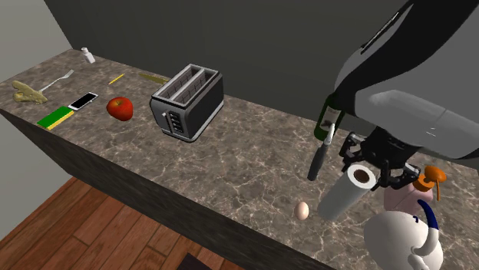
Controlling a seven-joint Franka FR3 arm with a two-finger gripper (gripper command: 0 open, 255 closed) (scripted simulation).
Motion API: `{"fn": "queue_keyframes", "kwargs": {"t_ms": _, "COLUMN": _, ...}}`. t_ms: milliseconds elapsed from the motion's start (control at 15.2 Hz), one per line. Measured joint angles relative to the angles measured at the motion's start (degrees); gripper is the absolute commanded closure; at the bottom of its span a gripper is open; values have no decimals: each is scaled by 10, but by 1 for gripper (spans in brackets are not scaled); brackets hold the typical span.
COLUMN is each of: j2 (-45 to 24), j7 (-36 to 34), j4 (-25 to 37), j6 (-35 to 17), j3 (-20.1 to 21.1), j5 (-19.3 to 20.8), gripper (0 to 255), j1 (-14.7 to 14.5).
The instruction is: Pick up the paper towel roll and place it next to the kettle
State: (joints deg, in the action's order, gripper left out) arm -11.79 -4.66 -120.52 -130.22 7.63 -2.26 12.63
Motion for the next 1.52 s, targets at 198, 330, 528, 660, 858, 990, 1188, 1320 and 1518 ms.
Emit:
{"fn": "queue_keyframes", "kwargs": {"t_ms": 198, "j2": -15, "j7": 0, "j4": -8, "j6": -22, "j3": -1, "j5": 2, "gripper": 255, "j1": 0}}
{"fn": "queue_keyframes", "kwargs": {"t_ms": 330, "j2": -24, "j7": 0, "j4": -11, "j6": -35, "j3": -1, "j5": 3, "gripper": 255, "j1": -1}}
{"fn": "queue_keyframes", "kwargs": {"t_ms": 528, "j2": -41, "j7": -2, "j4": -14, "j6": -55, "j3": -2, "j5": 5, "gripper": 255, "j1": -2}}
{"fn": "queue_keyframes", "kwargs": {"t_ms": 660, "j2": -50, "j7": -2, "j4": -20, "j6": -69, "j3": -2, "j5": 6, "gripper": 255, "j1": -3}}
{"fn": "queue_keyframes", "kwargs": {"t_ms": 858, "j2": -69, "j7": -3, "j4": -20, "j6": -89, "j3": -3, "j5": 8, "gripper": 255, "j1": -4}}
{"fn": "queue_keyframes", "kwargs": {"t_ms": 990, "j2": -81, "j7": -3, "j4": -22, "j6": -102, "j3": -4, "j5": 10, "gripper": 255, "j1": -5}}
{"fn": "queue_keyframes", "kwargs": {"t_ms": 1188, "j2": -100, "j7": -3, "j4": -22, "j6": -122, "j3": -6, "j5": 12, "gripper": 255, "j1": -5}}
{"fn": "queue_keyframes", "kwargs": {"t_ms": 1320, "j2": -113, "j7": -4, "j4": -21, "j6": -133, "j3": -6, "j5": 14, "gripper": 255, "j1": -6}}
{"fn": "queue_keyframes", "kwargs": {"t_ms": 1518, "j2": -128, "j7": -4, "j4": -21, "j6": -148, "j3": -8, "j5": 15, "gripper": 255, "j1": -7}}
